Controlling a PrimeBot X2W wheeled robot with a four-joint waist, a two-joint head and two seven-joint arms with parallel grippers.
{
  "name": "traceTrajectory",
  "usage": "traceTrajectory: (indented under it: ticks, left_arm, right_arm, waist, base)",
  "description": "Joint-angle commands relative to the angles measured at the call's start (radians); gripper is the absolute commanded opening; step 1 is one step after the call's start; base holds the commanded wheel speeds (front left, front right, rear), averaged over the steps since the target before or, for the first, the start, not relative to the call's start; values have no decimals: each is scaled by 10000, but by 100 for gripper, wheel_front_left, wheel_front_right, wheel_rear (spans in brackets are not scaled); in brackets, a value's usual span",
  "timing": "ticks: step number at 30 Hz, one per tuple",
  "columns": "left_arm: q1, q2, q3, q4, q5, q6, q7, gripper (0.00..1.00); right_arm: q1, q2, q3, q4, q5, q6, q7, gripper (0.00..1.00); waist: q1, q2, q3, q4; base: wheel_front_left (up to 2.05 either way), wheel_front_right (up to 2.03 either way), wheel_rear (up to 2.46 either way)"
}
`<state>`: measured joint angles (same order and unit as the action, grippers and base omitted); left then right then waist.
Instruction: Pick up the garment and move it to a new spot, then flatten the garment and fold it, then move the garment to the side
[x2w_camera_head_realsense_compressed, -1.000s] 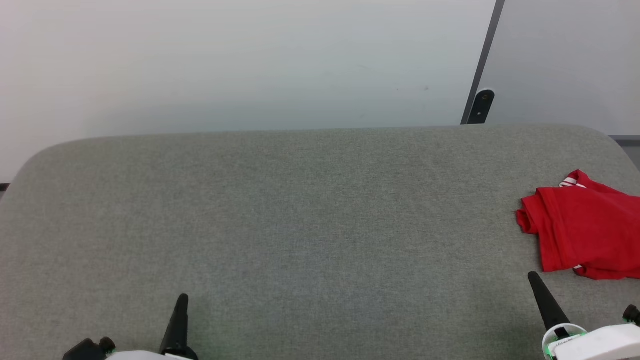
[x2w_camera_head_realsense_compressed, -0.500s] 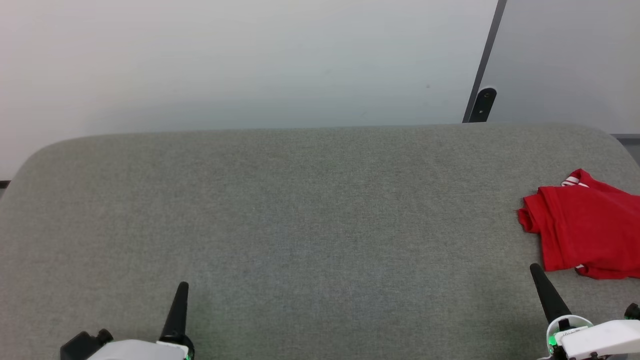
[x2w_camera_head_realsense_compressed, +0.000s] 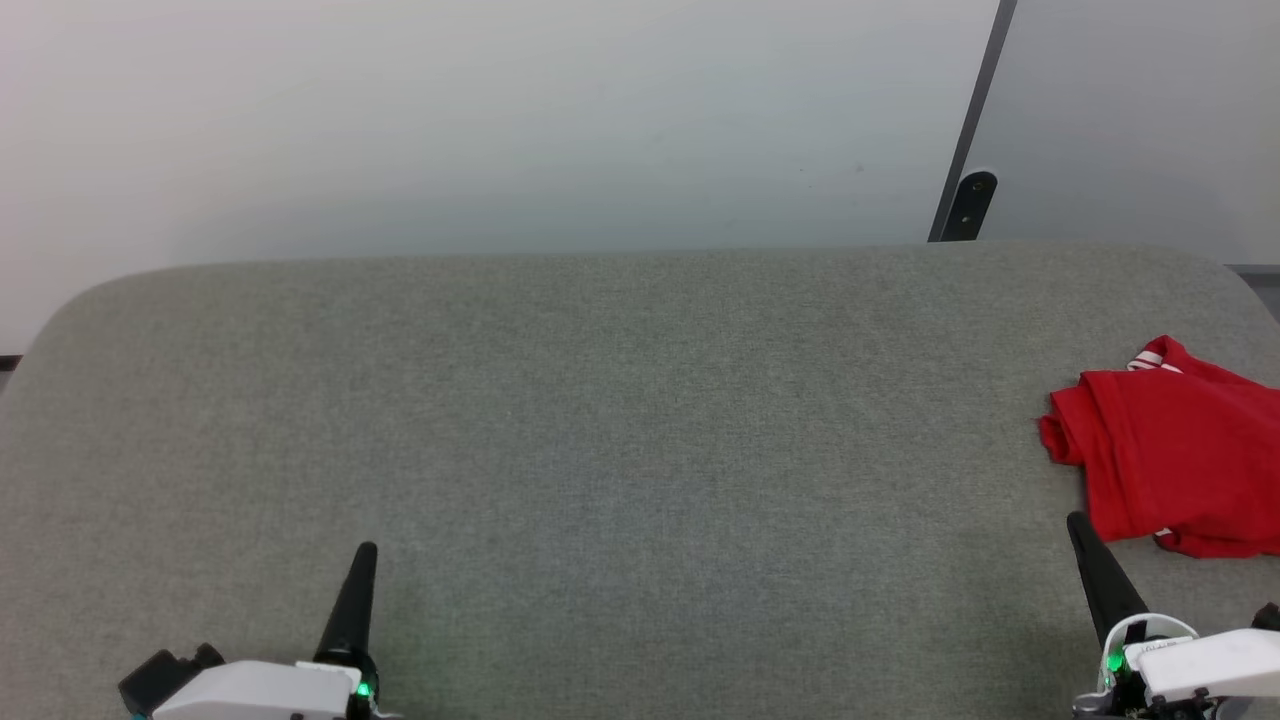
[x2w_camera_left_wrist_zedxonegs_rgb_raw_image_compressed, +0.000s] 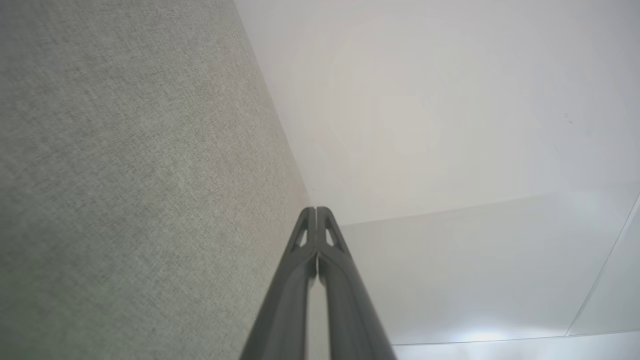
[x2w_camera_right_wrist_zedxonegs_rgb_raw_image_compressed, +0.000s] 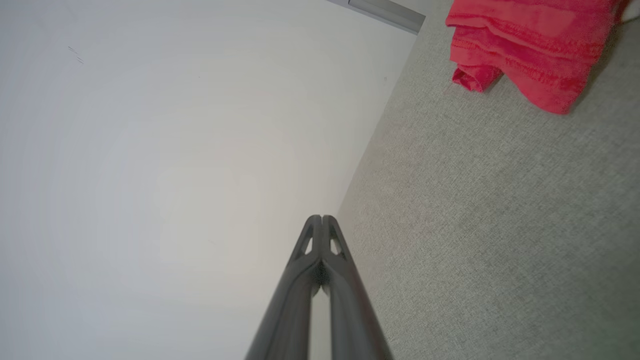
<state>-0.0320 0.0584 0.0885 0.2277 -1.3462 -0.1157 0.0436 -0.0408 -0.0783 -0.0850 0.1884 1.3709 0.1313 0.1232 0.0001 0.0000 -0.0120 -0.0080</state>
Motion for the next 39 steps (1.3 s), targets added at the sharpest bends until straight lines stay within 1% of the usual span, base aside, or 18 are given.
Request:
traceTrajectory:
  ticks: [1, 26, 36, 39]
  left_arm:
    - [-175, -3, 42, -42, -193, -80, 36, 0]
    - [-663, -65, 218, 127, -2011, -155, 545, 0]
    - [-820, -90, 279, 187, -2641, -189, 723, 0]
    - [-845, -89, 283, 194, -2677, -181, 743, 0]
  right_arm:
    - [-232, 26, -45, -12, 174, -7, -25, 0]
    - [-593, 219, -244, 428, 1807, -9, -95, 0]
    - [-752, 296, -309, 576, 2383, -10, -105, 0]
    - [-735, 304, -309, 586, 2431, -10, -108, 0]
  waist:
    - [-1, 0, 4, 2]
    - [-1, 0, 105, 55]
    - [-1, 0, 145, 77]
    - [-1, 0, 151, 80]
  base:
    - [0, 0, 0]
    - [0, 0, 0]
    - [0, 0, 0]
    - [0, 0, 0]
